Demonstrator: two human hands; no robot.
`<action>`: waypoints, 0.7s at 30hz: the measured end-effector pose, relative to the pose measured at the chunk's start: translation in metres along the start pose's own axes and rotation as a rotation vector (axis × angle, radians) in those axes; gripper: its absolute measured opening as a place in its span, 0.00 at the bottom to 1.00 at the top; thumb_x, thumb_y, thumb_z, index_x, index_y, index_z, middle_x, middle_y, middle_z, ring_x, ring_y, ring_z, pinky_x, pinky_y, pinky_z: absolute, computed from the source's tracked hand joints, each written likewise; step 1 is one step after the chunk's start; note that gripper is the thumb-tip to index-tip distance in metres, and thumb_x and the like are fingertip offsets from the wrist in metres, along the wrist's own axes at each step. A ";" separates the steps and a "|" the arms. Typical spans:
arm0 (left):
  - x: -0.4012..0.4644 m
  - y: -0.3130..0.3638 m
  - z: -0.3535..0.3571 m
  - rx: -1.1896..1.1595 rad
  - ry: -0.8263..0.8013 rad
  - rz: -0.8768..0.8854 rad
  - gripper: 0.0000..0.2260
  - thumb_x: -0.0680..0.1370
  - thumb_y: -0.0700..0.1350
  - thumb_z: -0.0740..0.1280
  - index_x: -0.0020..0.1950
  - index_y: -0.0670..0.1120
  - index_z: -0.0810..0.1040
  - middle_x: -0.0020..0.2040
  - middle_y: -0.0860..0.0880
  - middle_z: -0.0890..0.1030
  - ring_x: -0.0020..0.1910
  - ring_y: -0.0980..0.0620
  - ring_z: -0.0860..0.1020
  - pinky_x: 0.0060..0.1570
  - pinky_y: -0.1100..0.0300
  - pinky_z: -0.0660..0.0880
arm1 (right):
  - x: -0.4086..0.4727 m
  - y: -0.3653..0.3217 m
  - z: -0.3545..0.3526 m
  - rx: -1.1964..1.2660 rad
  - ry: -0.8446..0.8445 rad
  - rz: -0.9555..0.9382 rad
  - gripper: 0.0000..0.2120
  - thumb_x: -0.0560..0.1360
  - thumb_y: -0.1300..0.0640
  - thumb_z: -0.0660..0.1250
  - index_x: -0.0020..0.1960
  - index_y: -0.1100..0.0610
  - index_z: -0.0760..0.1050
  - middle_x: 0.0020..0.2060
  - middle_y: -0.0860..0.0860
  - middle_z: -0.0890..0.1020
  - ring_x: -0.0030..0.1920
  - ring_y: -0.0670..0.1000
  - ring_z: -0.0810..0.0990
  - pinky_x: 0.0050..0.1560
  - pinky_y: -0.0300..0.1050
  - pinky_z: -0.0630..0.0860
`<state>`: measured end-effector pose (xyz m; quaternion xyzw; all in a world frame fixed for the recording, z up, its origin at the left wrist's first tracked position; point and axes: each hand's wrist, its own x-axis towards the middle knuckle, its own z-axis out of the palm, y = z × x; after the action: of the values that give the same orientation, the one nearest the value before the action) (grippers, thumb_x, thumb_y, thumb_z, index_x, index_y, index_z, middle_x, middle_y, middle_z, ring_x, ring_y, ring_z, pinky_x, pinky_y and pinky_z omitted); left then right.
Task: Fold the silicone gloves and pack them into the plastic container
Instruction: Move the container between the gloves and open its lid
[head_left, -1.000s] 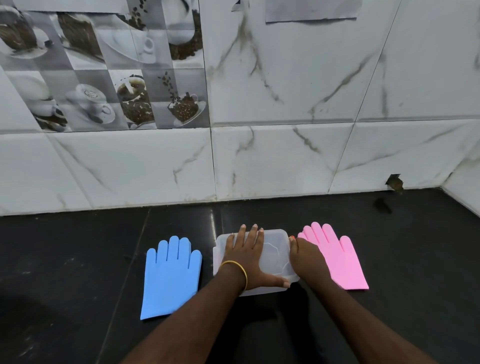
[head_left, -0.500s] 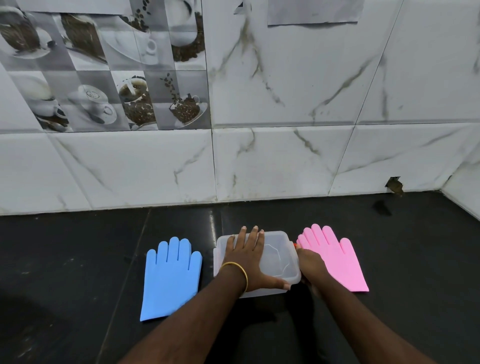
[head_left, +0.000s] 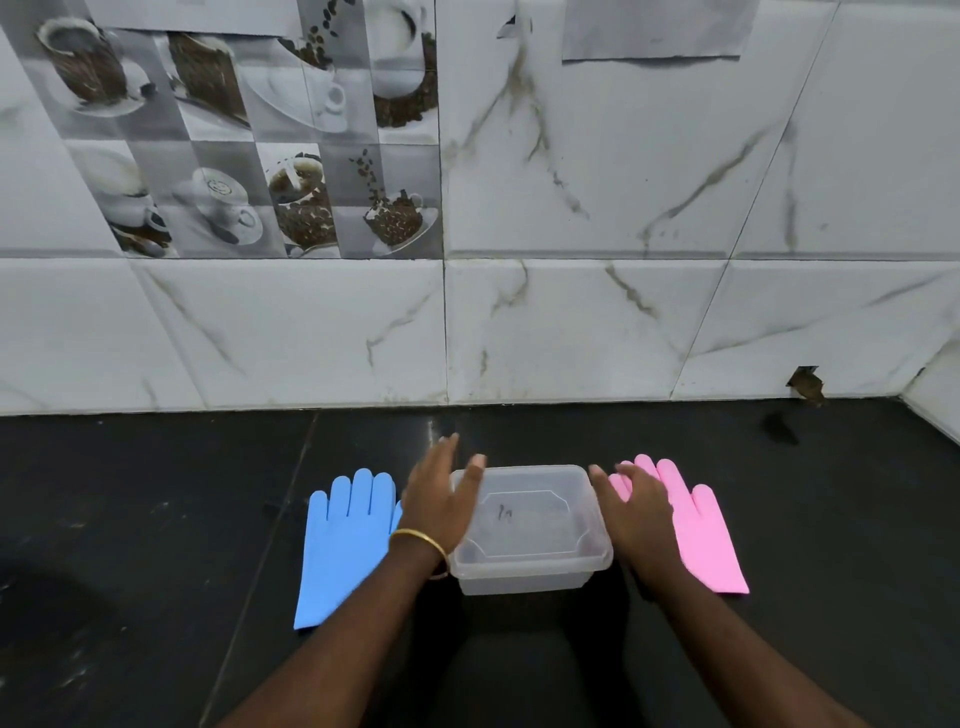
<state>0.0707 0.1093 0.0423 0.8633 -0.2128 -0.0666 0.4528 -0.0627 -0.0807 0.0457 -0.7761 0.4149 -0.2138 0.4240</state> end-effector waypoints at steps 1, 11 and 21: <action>-0.004 -0.008 -0.007 -0.115 0.036 -0.109 0.23 0.80 0.56 0.60 0.72 0.49 0.68 0.72 0.48 0.71 0.70 0.48 0.69 0.70 0.49 0.66 | -0.002 -0.009 0.000 -0.051 -0.005 -0.175 0.28 0.72 0.36 0.67 0.66 0.50 0.72 0.59 0.43 0.75 0.59 0.47 0.74 0.61 0.50 0.73; -0.035 -0.038 -0.015 -0.529 -0.291 -0.665 0.09 0.79 0.44 0.60 0.52 0.49 0.80 0.41 0.49 0.87 0.39 0.50 0.85 0.45 0.54 0.81 | -0.005 -0.070 0.071 -0.923 -0.801 -0.823 0.64 0.50 0.23 0.72 0.74 0.31 0.35 0.78 0.51 0.33 0.75 0.58 0.25 0.72 0.69 0.32; -0.034 -0.046 -0.007 -0.587 -0.237 -0.679 0.07 0.79 0.40 0.64 0.54 0.47 0.80 0.40 0.47 0.87 0.36 0.51 0.84 0.36 0.59 0.80 | -0.011 -0.074 0.090 -1.073 -0.814 -0.822 0.54 0.53 0.24 0.70 0.73 0.32 0.48 0.77 0.56 0.52 0.76 0.65 0.51 0.71 0.73 0.46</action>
<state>0.0559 0.1524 0.0071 0.7060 0.0594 -0.3665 0.6031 0.0268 -0.0060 0.0586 -0.9831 -0.0464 0.1769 -0.0029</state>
